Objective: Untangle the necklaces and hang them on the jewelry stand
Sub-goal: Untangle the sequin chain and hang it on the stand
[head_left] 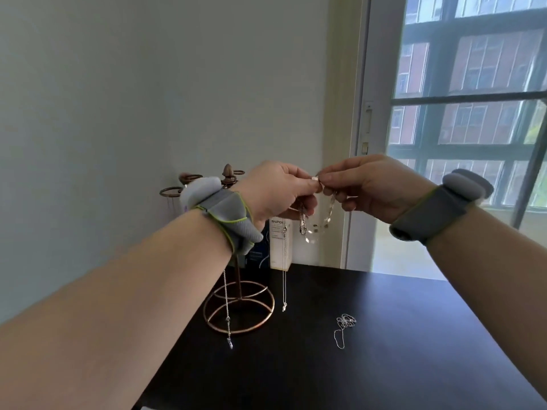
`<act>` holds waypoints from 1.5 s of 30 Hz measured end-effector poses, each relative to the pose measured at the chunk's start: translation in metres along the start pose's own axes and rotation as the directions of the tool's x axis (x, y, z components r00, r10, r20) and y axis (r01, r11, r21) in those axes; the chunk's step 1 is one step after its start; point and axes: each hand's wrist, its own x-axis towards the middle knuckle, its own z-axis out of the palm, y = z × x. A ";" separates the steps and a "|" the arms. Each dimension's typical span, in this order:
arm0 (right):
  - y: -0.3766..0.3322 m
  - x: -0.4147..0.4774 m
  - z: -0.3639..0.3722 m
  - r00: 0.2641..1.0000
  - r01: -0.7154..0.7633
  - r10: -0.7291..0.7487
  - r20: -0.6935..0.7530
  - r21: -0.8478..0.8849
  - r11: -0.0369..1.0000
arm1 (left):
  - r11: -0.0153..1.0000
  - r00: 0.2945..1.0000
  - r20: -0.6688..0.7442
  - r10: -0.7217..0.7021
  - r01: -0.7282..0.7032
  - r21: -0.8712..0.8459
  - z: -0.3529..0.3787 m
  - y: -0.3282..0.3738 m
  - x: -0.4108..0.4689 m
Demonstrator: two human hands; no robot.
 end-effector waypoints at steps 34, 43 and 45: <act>-0.005 0.144 0.038 0.997 0.024 -0.039 -0.070 -0.196 0.980 | 0.712 0.983 -0.166 0.073 0.065 0.699 -0.082 0.004 0.115; 0.006 0.160 0.050 1.000 0.026 -0.020 0.022 -0.283 0.959 | 0.542 0.982 -0.187 -0.014 0.165 0.824 -0.086 -0.002 0.118; 0.007 0.165 0.052 0.999 0.019 -0.011 0.037 -0.245 0.969 | 0.545 0.980 -0.200 -0.023 0.180 0.819 -0.088 -0.005 0.118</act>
